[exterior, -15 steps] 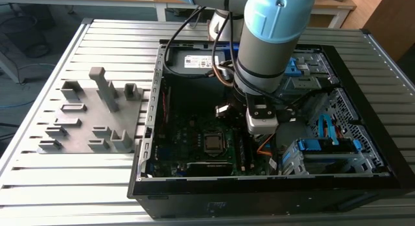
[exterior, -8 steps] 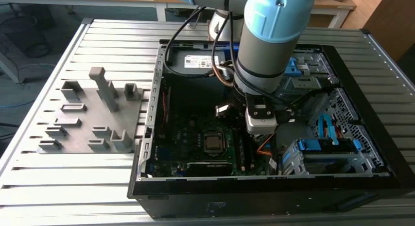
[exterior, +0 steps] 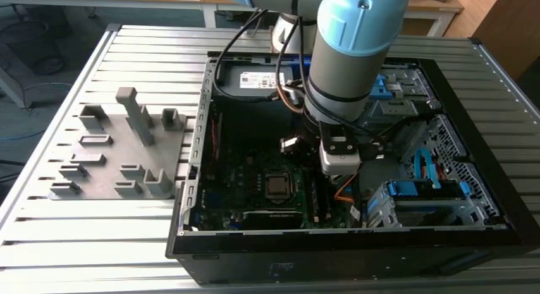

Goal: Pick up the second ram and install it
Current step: 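Insert the second ram into the second slot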

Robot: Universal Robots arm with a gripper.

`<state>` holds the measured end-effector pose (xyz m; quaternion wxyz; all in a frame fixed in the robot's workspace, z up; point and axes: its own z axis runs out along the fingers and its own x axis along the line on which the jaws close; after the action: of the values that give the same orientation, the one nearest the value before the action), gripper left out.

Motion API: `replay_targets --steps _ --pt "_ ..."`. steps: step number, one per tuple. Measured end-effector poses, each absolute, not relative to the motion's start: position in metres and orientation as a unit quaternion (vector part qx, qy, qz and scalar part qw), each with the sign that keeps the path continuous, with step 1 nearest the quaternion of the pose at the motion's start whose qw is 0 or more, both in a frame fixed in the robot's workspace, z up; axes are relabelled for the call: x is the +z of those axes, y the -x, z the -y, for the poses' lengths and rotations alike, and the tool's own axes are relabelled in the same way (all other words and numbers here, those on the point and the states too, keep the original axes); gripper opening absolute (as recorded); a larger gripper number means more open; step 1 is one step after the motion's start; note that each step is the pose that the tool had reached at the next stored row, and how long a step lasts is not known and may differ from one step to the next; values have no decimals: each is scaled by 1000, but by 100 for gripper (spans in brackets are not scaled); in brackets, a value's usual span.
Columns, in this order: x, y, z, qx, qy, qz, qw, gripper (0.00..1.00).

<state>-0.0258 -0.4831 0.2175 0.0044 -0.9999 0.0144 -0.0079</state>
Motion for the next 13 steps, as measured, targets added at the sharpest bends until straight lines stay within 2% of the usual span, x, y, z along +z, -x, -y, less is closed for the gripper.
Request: replay_targets --steps 13 --pt "214 26 479 -8 1000 -10 4 14"
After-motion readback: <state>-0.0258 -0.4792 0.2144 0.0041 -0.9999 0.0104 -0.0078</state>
